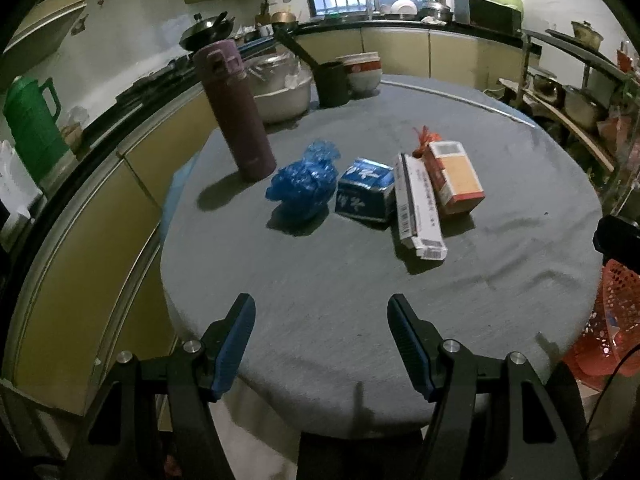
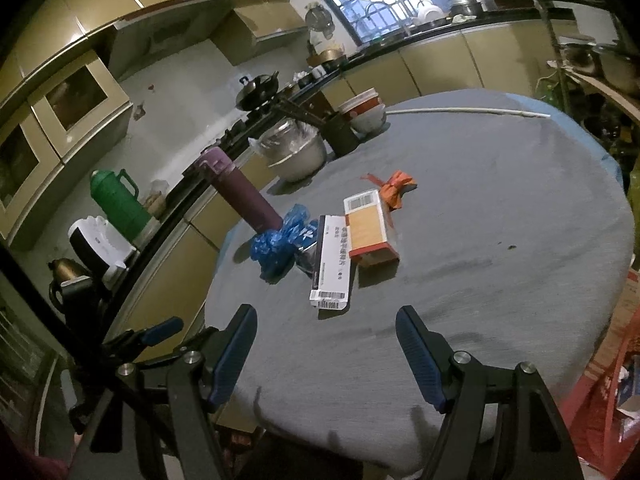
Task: Collect trash
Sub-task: 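Move both tools back over the table toward the remaining items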
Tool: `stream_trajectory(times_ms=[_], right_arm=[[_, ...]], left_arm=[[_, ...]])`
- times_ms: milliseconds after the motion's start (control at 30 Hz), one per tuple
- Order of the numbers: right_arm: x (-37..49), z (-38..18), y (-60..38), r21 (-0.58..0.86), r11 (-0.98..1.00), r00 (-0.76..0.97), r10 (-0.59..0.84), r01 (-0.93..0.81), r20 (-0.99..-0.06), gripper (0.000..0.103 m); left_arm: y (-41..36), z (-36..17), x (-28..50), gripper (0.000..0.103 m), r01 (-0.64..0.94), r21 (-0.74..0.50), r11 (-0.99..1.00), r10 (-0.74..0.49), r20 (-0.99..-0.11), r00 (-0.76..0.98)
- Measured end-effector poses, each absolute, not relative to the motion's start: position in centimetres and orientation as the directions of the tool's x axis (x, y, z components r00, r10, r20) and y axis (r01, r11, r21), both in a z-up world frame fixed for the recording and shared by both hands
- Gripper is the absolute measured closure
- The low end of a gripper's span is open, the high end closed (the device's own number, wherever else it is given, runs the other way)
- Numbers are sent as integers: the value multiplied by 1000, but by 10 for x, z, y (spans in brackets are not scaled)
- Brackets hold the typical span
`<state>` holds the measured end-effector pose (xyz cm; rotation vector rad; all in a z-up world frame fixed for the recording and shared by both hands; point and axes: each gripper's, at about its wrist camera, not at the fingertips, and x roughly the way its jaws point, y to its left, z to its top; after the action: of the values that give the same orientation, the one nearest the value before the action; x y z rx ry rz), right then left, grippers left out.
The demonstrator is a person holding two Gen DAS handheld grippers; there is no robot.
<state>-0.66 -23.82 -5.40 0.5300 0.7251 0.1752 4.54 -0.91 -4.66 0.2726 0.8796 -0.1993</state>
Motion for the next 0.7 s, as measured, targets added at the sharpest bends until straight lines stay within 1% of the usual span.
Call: stream_trajectory(times_ms=[700], right_arm=[[51, -85, -197, 534, 846, 651, 410, -8, -639, 28]], left_arm=[[24, -91, 75, 34, 213, 143, 967, 9, -849, 529]])
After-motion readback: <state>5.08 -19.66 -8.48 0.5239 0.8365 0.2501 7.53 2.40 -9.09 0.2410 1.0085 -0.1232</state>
